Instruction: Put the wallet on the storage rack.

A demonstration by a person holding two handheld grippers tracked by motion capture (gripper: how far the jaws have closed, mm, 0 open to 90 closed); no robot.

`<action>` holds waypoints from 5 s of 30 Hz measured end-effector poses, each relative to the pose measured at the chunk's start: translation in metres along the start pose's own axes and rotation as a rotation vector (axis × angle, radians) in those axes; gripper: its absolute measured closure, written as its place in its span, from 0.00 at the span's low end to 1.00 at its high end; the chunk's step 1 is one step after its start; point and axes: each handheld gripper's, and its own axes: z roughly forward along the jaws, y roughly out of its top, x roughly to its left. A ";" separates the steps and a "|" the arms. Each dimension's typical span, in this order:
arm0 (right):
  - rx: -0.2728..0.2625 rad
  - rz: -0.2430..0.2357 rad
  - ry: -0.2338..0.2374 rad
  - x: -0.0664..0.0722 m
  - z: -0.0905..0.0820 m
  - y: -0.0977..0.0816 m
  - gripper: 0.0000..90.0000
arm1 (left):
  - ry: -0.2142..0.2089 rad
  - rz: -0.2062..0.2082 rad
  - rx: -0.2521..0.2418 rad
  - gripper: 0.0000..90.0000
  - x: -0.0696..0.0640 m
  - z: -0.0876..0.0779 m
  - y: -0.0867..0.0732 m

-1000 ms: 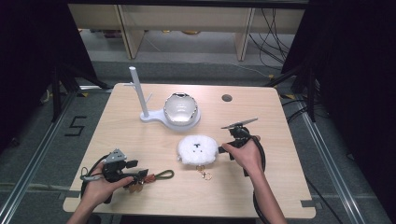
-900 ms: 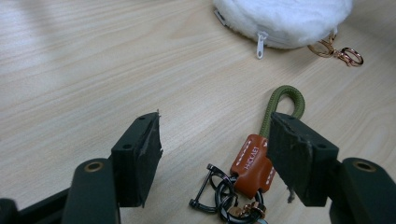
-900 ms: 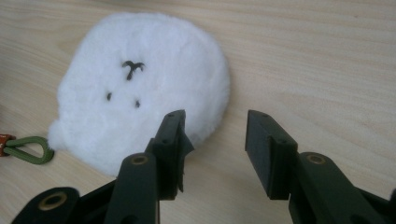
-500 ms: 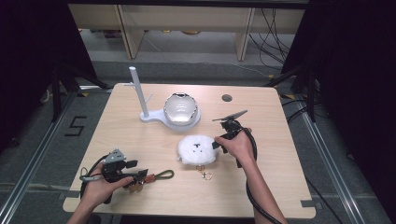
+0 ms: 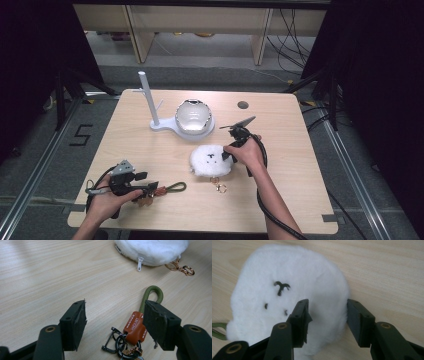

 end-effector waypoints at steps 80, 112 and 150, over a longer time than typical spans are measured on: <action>-0.564 -0.206 -0.001 0.036 -0.114 0.014 0.91 | 0.022 -0.009 -0.027 0.39 0.005 -0.003 0.000; -0.615 -0.243 0.010 0.056 -0.121 0.051 0.91 | 0.019 -0.009 -0.032 0.39 0.005 -0.004 0.000; -0.663 -0.240 0.036 0.069 -0.112 0.090 0.90 | 0.014 -0.013 -0.026 0.39 0.006 -0.004 0.001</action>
